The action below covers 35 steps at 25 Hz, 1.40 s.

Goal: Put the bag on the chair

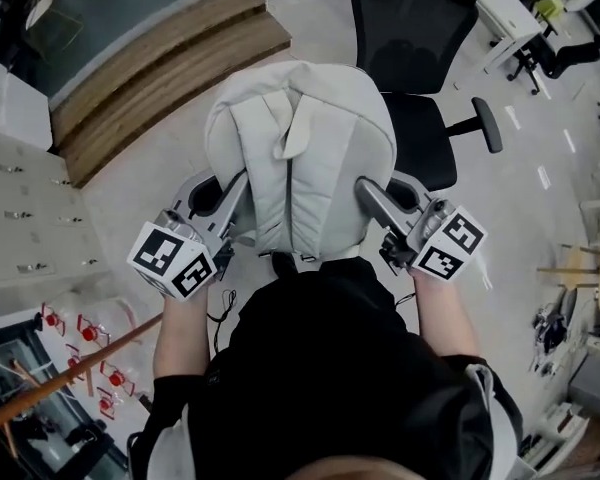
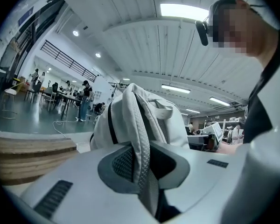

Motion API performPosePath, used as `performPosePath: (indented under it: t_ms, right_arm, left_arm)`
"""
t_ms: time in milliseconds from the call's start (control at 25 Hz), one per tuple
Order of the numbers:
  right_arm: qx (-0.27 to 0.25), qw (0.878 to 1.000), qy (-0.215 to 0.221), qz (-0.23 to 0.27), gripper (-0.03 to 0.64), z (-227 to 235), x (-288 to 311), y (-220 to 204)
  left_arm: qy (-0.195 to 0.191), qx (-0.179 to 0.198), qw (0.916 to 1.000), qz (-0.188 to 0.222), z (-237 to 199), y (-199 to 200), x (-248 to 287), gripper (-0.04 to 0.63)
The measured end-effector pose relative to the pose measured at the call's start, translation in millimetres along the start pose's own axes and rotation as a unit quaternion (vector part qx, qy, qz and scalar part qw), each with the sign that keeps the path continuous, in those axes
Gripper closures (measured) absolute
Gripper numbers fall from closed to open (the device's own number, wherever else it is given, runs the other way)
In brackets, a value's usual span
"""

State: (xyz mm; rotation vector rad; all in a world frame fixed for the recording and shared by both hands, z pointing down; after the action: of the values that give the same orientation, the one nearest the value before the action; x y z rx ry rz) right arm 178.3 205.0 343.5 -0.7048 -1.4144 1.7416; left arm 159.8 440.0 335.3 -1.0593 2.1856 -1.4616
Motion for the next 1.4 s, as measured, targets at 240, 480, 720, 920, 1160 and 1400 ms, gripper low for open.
performPosePath:
  t_ms: [240, 480, 720, 920, 1160, 1400]
  right_arm:
    - [0.016, 1.0, -0.017, -0.016, 0.546, 8.6, 21.1, -8.4]
    - [0.022, 0.999, -0.025, -0.006, 0.546, 62.0, 33.1, 2.2]
    - [0.011, 0.999, -0.029, 0.025, 0.546, 138.7, 52.9, 35.0]
    - [-0.02, 0.997, -0.035, 0.063, 0.546, 194.9, 57.4, 76.3]
    - [-0.046, 0.993, -0.076, 0.081, 0.546, 239.7, 48.6, 108.9]
    - [-0.034, 0.979, -0.179, 0.092, 0.546, 292.2, 13.1, 119.1]
  left_arm:
    - [-0.01, -0.019, 0.9996, -0.018, -30.2, 2.2, 11.9, 0.535]
    - [-0.018, -0.023, 0.9989, -0.037, -52.0, 16.6, 63.7, 0.535]
    - [-0.025, 0.003, 0.9992, -0.032, -75.8, 64.8, 140.4, 0.535]
    - [-0.048, 0.046, 0.9977, -0.014, -80.0, 115.8, 202.4, 0.535]
    - [-0.094, 0.061, 0.9937, -0.007, -81.7, 147.9, 267.1, 0.535]
    - [-0.191, 0.05, 0.9788, -0.056, -77.0, 153.4, 367.4, 0.535]
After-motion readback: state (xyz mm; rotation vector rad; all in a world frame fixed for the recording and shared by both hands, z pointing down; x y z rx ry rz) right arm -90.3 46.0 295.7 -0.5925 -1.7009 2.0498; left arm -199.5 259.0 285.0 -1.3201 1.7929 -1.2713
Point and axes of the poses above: the fingertips, and each gripper's own axes: x forward along the fingers, z to its right, y out of its top, the point moved 4 cm from there along -x, backward along the fingers, and after that the axes turned 11 degrees about -x, right-handed, at the moved point
